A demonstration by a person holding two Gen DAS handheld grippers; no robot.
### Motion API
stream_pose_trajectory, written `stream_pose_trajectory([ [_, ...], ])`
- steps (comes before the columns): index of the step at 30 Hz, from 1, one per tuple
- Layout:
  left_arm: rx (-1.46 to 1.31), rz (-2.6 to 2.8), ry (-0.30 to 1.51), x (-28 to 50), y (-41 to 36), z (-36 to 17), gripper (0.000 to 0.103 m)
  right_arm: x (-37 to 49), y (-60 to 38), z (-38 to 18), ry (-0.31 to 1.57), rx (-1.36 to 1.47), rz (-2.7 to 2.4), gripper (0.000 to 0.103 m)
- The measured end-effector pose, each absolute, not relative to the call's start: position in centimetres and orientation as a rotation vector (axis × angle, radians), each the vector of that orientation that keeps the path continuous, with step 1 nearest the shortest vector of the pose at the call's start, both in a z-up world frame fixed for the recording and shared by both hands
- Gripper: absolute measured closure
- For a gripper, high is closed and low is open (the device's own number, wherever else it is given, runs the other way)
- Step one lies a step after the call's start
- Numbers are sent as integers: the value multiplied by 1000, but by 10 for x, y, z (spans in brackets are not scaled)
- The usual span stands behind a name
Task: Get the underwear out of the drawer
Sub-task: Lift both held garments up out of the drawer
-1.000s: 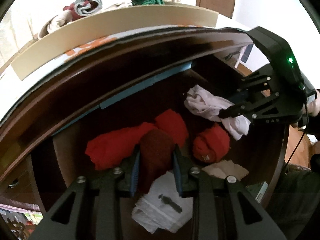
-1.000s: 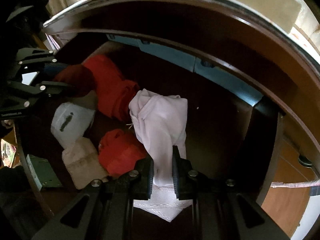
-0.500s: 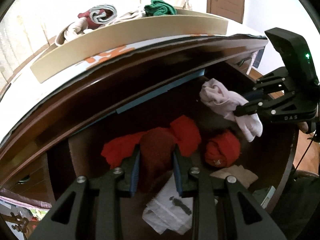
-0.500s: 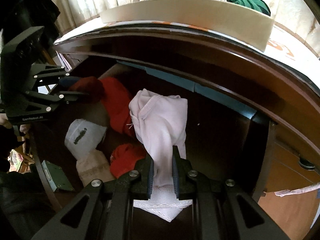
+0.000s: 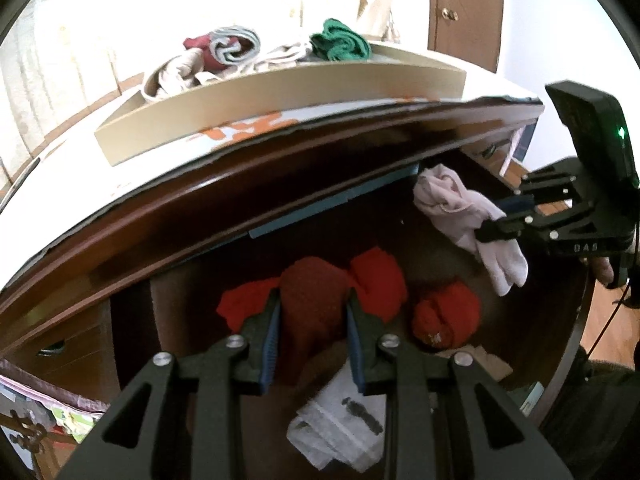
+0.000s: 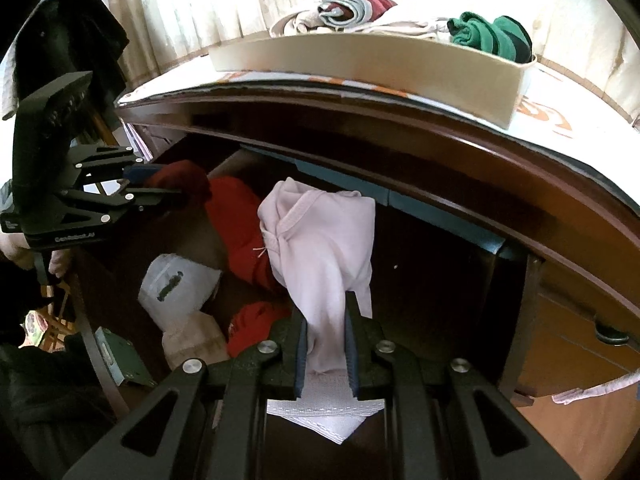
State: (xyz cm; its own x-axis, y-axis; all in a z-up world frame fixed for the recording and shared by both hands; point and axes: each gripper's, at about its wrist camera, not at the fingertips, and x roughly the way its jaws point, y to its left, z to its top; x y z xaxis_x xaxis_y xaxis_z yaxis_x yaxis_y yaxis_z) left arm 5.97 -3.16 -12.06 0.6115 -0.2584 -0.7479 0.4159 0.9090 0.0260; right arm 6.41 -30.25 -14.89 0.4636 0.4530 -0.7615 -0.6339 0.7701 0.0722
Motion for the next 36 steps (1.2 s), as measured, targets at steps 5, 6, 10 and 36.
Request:
stream_pose_trajectory([
  [5,169,-371,795,57,-27,-117,76,60,-306,-145,823,-225,687,85],
  [6,165,-368,792,55,-25,-116,76,58,-306,-144,813,-227,689,85],
  [10,142,-352,777,53,-21,-115,76,54,-306,-140,773,-231,698,85],
  [36,40,-303,656,40,-1,-99,76,38,-315,-128,623,-192,735,85],
])
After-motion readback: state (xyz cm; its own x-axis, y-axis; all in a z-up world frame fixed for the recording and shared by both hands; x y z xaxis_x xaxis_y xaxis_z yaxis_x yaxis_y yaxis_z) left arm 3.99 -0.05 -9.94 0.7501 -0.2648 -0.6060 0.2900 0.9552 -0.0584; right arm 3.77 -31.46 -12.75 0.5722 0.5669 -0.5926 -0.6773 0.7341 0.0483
